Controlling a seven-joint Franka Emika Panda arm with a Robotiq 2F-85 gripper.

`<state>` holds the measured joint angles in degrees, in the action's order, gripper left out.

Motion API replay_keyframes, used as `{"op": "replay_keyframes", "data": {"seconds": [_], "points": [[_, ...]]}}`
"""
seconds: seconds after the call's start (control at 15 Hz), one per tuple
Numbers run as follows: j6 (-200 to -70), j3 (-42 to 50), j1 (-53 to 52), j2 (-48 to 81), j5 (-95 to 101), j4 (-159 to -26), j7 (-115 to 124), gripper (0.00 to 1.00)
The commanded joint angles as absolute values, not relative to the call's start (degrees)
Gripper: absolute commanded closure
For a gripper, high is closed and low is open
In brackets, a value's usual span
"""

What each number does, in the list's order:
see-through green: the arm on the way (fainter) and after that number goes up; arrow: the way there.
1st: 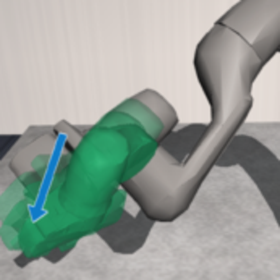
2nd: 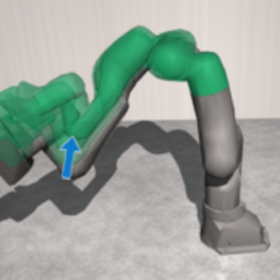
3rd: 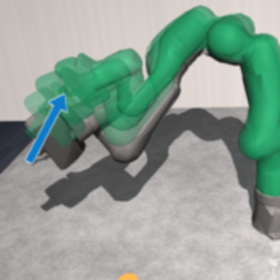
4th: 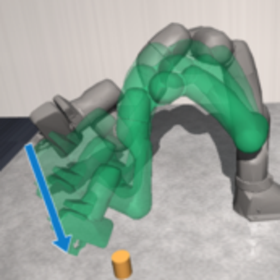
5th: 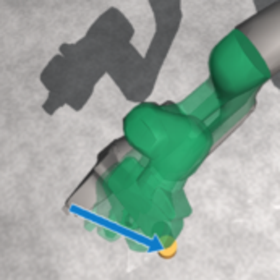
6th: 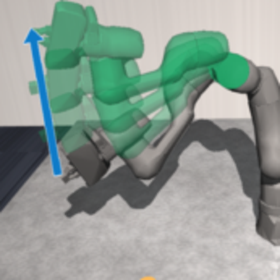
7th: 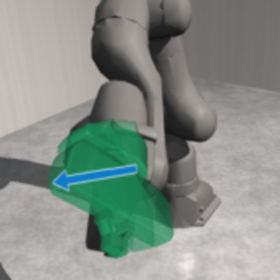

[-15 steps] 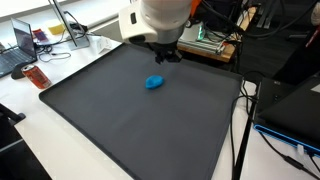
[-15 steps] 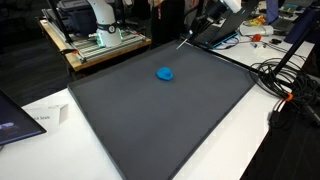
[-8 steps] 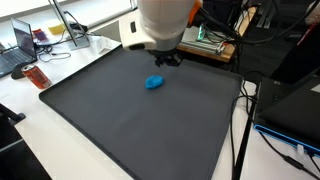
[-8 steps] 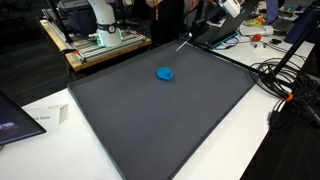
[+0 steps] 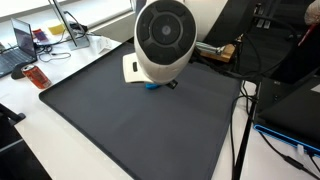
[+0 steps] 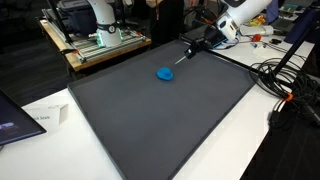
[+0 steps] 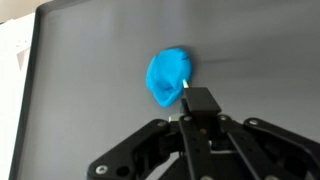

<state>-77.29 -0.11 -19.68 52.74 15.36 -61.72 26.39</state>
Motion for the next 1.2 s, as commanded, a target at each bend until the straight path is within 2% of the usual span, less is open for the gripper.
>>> {"op": "replay_keyframes", "data": {"seconds": [0.0,0.87,1.13], "points": [[-73.1,2.3,-22.0,59.0,16.7,-53.1,28.3,0.97],[-60.0,7.0,-26.5,72.5,18.3,-34.8,32.2,0.97],[-62.4,8.1,-27.3,73.2,19.4,-33.3,32.0,0.97]]}}
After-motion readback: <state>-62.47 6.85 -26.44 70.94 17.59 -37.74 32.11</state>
